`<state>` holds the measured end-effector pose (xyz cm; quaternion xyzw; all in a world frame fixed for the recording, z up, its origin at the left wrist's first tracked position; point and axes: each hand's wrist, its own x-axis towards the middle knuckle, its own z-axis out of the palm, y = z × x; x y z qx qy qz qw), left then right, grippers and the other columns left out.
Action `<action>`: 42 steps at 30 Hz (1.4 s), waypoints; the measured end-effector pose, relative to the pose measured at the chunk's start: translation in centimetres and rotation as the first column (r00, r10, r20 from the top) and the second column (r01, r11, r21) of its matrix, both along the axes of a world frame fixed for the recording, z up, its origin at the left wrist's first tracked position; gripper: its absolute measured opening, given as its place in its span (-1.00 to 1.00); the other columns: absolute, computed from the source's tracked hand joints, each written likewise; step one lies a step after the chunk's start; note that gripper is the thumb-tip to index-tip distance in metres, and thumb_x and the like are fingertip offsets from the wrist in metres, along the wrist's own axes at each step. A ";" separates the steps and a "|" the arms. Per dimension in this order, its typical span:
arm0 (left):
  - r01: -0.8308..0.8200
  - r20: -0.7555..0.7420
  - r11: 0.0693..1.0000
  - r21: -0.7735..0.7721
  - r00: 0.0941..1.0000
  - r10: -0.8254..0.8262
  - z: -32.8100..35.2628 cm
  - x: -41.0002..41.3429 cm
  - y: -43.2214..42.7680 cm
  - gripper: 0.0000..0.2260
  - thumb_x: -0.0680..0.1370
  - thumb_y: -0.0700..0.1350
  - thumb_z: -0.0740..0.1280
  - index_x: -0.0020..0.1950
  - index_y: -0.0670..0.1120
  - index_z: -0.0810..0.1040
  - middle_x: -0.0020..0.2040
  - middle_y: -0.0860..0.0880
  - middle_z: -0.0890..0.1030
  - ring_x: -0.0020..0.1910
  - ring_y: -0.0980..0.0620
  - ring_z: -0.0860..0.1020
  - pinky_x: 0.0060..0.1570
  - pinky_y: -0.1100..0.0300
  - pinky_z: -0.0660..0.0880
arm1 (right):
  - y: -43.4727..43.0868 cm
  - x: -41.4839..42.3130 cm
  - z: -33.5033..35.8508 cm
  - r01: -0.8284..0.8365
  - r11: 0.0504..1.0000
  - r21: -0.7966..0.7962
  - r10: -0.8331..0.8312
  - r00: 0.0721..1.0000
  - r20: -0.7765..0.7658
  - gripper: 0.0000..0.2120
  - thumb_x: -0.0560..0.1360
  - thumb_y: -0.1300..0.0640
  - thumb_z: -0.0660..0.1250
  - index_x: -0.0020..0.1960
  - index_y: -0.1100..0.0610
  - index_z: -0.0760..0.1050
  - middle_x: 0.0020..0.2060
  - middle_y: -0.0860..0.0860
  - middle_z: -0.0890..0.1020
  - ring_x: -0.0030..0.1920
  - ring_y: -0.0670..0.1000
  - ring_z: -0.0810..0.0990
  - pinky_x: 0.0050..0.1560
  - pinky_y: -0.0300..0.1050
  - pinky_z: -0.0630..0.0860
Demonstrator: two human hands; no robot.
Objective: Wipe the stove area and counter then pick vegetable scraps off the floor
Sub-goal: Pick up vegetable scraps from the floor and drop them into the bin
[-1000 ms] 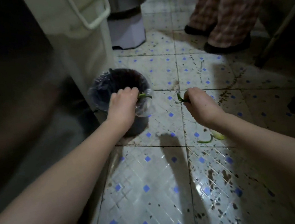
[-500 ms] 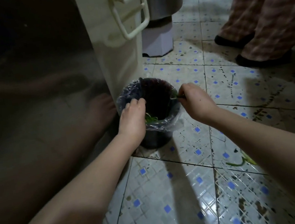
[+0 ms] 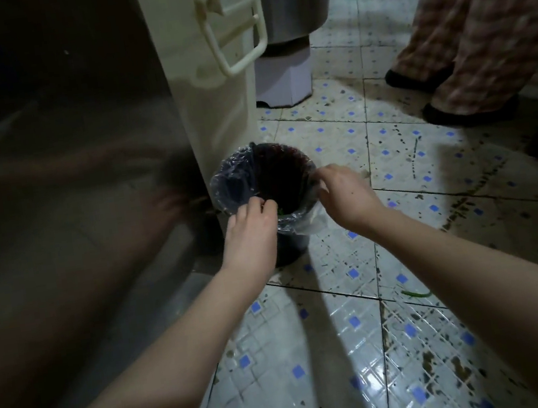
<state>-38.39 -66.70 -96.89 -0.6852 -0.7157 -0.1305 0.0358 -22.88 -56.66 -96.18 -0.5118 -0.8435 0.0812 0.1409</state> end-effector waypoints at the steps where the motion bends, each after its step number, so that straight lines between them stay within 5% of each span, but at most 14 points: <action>1: 0.019 -0.016 1.000 0.007 1.000 -0.019 0.1 0.7 0.0 -0.69 0.56 -0.23 0.25 0.30 -0.07 0.38 0.22 -0.07 0.43 0.18 -0.10 0.44 0.15 0.06 0.37 | -0.7 0.9 -0.2 0.005 1.000 0.005 -0.005 1.000 0.019 -0.75 0.55 0.20 0.20 0.21 0.14 0.47 0.12 0.13 0.57 0.10 0.19 0.52 0.09 0.04 0.46; 7: 0.149 -0.037 0.989 -0.020 0.988 -0.150 -0.3 5.5 0.2 -0.65 0.53 -0.24 0.29 0.29 -0.08 0.36 0.22 -0.07 0.41 0.16 -0.09 0.43 0.09 0.08 0.37 | -3.9 7.4 -1.3 0.060 0.997 -0.053 -0.052 0.988 0.148 -0.64 0.59 0.11 0.16 0.38 0.09 0.36 0.30 0.07 0.48 0.29 0.13 0.42 0.29 0.00 0.34; 20: 0.397 -0.120 0.893 -0.212 0.897 -0.426 -4.9 15.3 -0.1 -0.61 0.50 -0.27 0.29 0.30 -0.07 0.35 0.24 -0.08 0.41 0.18 -0.09 0.42 0.08 0.10 0.35 | -11.5 22.7 -4.8 0.374 0.911 -0.176 -0.329 0.914 0.237 -0.67 0.56 0.21 0.19 0.32 0.11 0.43 0.28 0.06 0.49 0.27 0.08 0.42 0.29 -0.04 0.35; 25: 0.440 -0.101 0.852 -0.284 0.870 -0.483 -6.8 17.6 -0.2 -0.60 0.48 -0.30 0.30 0.29 -0.08 0.35 0.23 -0.09 0.41 0.18 -0.10 0.42 0.08 0.09 0.36 | -13.1 26.1 -6.2 0.449 0.852 -0.269 -0.427 0.893 0.139 -0.70 0.51 0.33 0.22 0.23 0.22 0.49 0.18 0.14 0.53 0.17 0.12 0.49 0.09 -0.18 0.36; 32: 0.490 -0.087 0.791 -0.366 0.828 -0.554 -9.8 21.2 -0.3 -0.56 0.47 -0.31 0.31 0.31 -0.09 0.33 0.23 -0.10 0.40 0.17 -0.11 0.42 0.08 0.07 0.36 | -15.2 30.4 -8.2 0.543 0.753 -0.372 -0.534 0.834 0.137 -0.46 0.49 0.47 0.12 0.39 0.10 0.38 0.35 0.05 0.41 0.34 0.07 0.37 0.34 -0.13 0.28; 38: 0.553 -0.086 0.749 -0.364 0.781 -0.618 -11.7 24.5 0.0 -0.60 0.48 -0.27 0.33 0.28 -0.09 0.34 0.23 -0.10 0.40 0.18 -0.11 0.42 0.07 0.06 0.37 | -17.6 34.2 -9.9 0.554 0.712 -0.432 -0.566 0.816 0.114 -0.56 0.44 0.36 0.31 0.28 0.07 0.49 0.21 0.09 0.52 0.22 0.12 0.46 0.29 0.02 0.42; 42: 0.562 -0.090 0.734 -0.382 0.768 -0.635 -12.9 25.8 0.0 -0.67 0.52 -0.24 0.31 0.26 -0.09 0.34 0.19 -0.10 0.40 0.13 -0.10 0.43 0.04 0.06 0.38 | -18.9 35.0 -12.3 0.584 0.641 -0.498 -0.606 0.783 0.139 -0.50 0.48 0.41 0.22 0.37 0.10 0.39 0.36 0.10 0.40 0.35 0.11 0.37 0.38 0.00 0.33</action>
